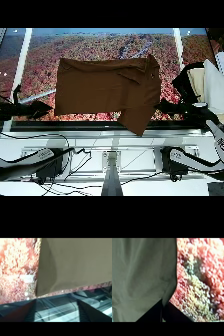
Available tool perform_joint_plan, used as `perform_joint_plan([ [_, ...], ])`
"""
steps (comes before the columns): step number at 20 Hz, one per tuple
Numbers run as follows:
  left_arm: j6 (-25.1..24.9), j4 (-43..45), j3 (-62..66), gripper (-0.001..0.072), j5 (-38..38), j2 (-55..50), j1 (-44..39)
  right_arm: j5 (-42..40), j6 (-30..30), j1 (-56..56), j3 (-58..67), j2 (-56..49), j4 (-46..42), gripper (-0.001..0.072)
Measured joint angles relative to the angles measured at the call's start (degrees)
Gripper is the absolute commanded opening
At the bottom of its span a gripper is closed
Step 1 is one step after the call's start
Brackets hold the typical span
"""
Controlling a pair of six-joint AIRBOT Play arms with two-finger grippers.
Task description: Fold the clothes and pants, and hang the long-sleeved shirts on hangers.
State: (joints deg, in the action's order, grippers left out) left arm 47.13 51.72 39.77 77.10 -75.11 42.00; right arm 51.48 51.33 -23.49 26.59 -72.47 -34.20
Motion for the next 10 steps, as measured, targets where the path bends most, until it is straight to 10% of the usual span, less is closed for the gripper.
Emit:
perform_joint_plan([
  [6, 0.0, -0.5, -5.6, 0.0498, -7.0, 0.1, 0.0, -0.1, -1.0, 0.0, 0.0, -0.1, 1.1, 0.0013],
  [10, -1.5, -0.9, -6.7, 0.0245, -11.1, 0.0, -1.4, -0.1, -1.1, 0.0, 0.0, -0.1, 1.3, 0.0013],
])
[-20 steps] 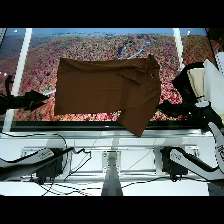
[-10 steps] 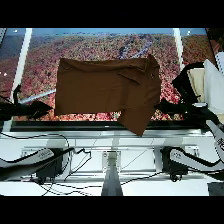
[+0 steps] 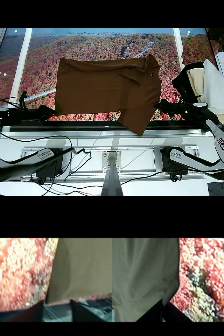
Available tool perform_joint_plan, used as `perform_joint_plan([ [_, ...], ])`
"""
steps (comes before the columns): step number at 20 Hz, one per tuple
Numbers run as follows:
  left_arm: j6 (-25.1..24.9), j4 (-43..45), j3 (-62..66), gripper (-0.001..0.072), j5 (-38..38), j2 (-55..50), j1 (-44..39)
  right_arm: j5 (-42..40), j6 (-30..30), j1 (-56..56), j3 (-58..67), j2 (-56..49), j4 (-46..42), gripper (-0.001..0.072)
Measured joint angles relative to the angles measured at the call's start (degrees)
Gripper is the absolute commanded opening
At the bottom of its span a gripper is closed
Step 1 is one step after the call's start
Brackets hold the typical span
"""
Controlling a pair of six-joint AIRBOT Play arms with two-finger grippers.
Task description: Fold the clothes and pants, and hang the long-sleeved shirts on hangers.
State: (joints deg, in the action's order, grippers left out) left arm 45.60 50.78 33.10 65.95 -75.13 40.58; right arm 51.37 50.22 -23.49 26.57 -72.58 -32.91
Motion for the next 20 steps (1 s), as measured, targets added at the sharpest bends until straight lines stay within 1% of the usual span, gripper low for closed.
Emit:
perform_joint_plan([
  [1, -0.3, -0.1, -0.1, 0.0208, -0.9, -0.2, -0.8, 0.0, 0.0, 0.0, 0.0, 0.0, 0.0, 0.0013],
  [4, -0.7, -1.0, -0.3, 0.0193, -2.1, -1.6, -4.3, 0.0, 0.0, 0.0, 0.0, 0.0, 0.0, 0.0013],
  [5, -0.8, -1.4, -0.3, 0.0042, -2.5, -2.2, -5.6, 0.0, 0.0, 0.0, 0.0, 0.0, 0.0, 0.0013],
  [6, -0.9, -1.4, -0.3, 0.0013, -3.1, -3.0, -7.0, 0.0, 0.0, 0.0, 0.0, 0.0, 0.1, 0.0013],
  [10, -2.1, -1.3, 1.6, 0.0012, -3.3, -4.4, -11.4, 3.3, -0.8, 0.0, 2.1, 0.1, 0.0, 0.0012],
  [13, -2.6, -2.1, 8.1, 0.0012, -5.5, -3.4, -12.6, 7.9, -1.4, 0.5, 7.5, 1.7, 0.0, 0.0012],
  [15, -2.8, -7.6, 14.9, 0.0012, -2.2, -0.9, -13.2, 10.1, -1.6, 1.7, 13.2, 4.7, 0.0, 0.0012],
  [16, -3.0, -9.0, 18.8, 0.0012, -1.0, 0.8, -13.2, 11.0, -1.7, 2.6, 16.5, 6.7, -0.2, 0.0011],
  [19, -3.0, -15.7, 30.6, 0.0012, -0.3, 7.3, -12.9, 11.6, -1.8, 4.9, 28.0, 13.6, -0.3, 0.0012],
  [20, -3.0, -17.1, 34.0, 0.0012, -1.4, 9.8, -12.7, 11.4, -1.8, 5.3, 31.7, 16.0, -0.3, 0.0012],
])
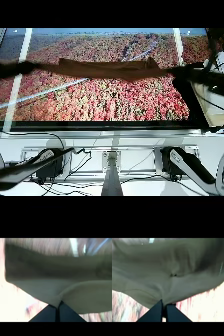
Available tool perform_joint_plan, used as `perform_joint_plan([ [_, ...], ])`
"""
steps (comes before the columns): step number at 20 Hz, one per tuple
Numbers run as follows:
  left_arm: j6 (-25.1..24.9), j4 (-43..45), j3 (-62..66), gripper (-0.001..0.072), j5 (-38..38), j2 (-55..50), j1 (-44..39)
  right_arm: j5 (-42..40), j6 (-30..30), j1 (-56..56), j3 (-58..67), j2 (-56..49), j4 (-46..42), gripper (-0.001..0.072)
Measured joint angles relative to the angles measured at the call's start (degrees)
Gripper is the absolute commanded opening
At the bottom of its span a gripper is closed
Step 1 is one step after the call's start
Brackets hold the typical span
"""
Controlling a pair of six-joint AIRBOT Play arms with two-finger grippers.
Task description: Fold the clothes and pants, and hang the long-sleeved shirts on hangers.
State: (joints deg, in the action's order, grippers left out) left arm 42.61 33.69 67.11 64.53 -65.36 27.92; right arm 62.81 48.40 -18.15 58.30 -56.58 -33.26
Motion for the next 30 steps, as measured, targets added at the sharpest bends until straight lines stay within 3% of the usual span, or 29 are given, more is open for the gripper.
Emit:
perform_joint_plan([
  [3, 0.0, -3.8, 7.5, 0.0013, -6.7, 9.2, 1.2, -2.6, -0.1, 0.9, 11.4, 7.8, -0.1, 0.0012],
  [9, 0.0, -4.2, 11.8, 0.0012, -28.9, 28.4, 5.1, -9.4, -0.1, 1.3, 26.6, 20.3, -1.3, 0.0011],
  [14, 0.0, 2.5, 12.3, 0.0011, -34.1, 32.5, 6.5, -12.1, 1.2, 1.4, 30.8, 21.6, -3.4, 0.0010],
  [18, 0.0, 5.2, 12.4, 0.0010, -25.2, 24.2, 6.2, -10.1, 5.8, 1.4, 31.6, 13.2, -5.4, 0.0011],
  [23, 0.0, 9.5, 12.4, 0.0011, -11.8, 3.7, 0.7, 1.3, 10.9, 1.4, 31.7, -6.9, -6.6, 0.0012],
  [26, -0.8, 11.9, 12.4, 0.0012, -10.0, -9.6, -3.7, 4.8, 11.9, 1.5, 31.3, -20.0, -7.1, 0.0012],
  [30, -1.4, 13.2, 12.4, 0.0012, -14.3, -24.1, -9.0, 3.0, 12.4, 2.4, 31.0, -34.0, -7.2, 0.0012],
])
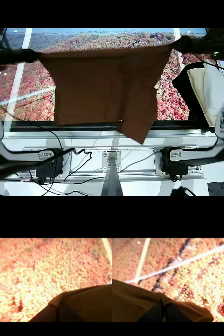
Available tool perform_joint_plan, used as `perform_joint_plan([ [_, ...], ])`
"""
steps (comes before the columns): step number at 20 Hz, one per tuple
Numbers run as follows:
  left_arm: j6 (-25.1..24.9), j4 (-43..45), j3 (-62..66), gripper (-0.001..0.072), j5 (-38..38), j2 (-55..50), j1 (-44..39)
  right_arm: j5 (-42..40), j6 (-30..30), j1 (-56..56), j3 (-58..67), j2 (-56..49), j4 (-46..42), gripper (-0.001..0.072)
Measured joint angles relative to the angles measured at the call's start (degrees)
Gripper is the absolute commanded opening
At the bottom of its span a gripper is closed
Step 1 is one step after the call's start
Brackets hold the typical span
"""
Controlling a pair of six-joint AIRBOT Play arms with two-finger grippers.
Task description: Fold the clothes and pants, and hang the long-sleeved shirts on hangers.
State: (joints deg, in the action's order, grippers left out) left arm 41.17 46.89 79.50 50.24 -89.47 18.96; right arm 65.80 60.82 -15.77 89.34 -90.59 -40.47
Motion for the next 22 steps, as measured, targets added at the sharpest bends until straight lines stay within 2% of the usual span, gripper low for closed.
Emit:
perform_joint_plan([
  [4, -0.2, 0.2, 0.0, 0.0012, -3.8, -6.2, -2.8, -4.3, 0.1, 1.7, 0.0, -7.5, -2.4, 0.0012],
  [6, -0.2, 0.3, 0.0, 0.0011, -3.4, -6.9, -3.0, -3.6, 0.9, 2.1, 0.0, -8.9, -4.9, 0.0012],
  [10, 2.6, 3.3, 0.1, 0.0012, 5.3, -7.3, -2.8, 5.3, 4.7, 2.5, -0.1, -9.9, -13.5, 0.0013],
  [11, 4.2, 5.4, 0.1, 0.0026, 8.3, -7.6, -3.1, 7.8, 6.0, 2.6, -0.1, -10.0, -15.8, 0.0099],
  [12, 5.8, 7.7, 0.1, 0.0108, 11.3, -8.0, -3.4, 9.8, 7.1, 2.6, -0.1, -10.1, -17.9, 0.0419],
  [13, 7.3, 9.8, 0.1, 0.0400, 13.7, -8.4, -3.8, 11.1, 7.8, 2.6, -0.1, -10.2, -19.3, 0.0588],
  [14, 8.6, 11.3, 0.1, 0.0720, 15.3, -8.6, -3.9, 12.1, 8.4, 2.7, -0.1, -10.2, -20.3, 0.0585],
  [15, 10.1, 12.5, 0.1, 0.0699, 16.4, -8.7, -4.0, 12.9, 9.0, 2.7, -0.1, -10.2, -21.2, 0.0583],
  [17, 13.1, 14.0, 0.1, 0.0699, 18.6, -8.2, -4.0, 14.7, 9.6, 2.6, -0.1, -9.8, -22.5, 0.0501],
  [20, 17.8, 15.2, 0.1, 0.0690, 21.5, -5.3, -2.3, 17.7, 9.8, 2.3, -0.7, -7.2, -24.3, 0.0489],
  [21, 19.2, 15.4, -0.2, 0.0645, 23.1, -3.8, -1.4, 18.5, 9.7, 2.1, -2.0, -5.4, -25.0, 0.0451],
  [22, 20.3, 15.5, -0.7, 0.0632, 24.3, -2.3, -0.4, 18.6, 9.4, 1.8, -4.1, -3.3, -25.9, 0.0443],
])
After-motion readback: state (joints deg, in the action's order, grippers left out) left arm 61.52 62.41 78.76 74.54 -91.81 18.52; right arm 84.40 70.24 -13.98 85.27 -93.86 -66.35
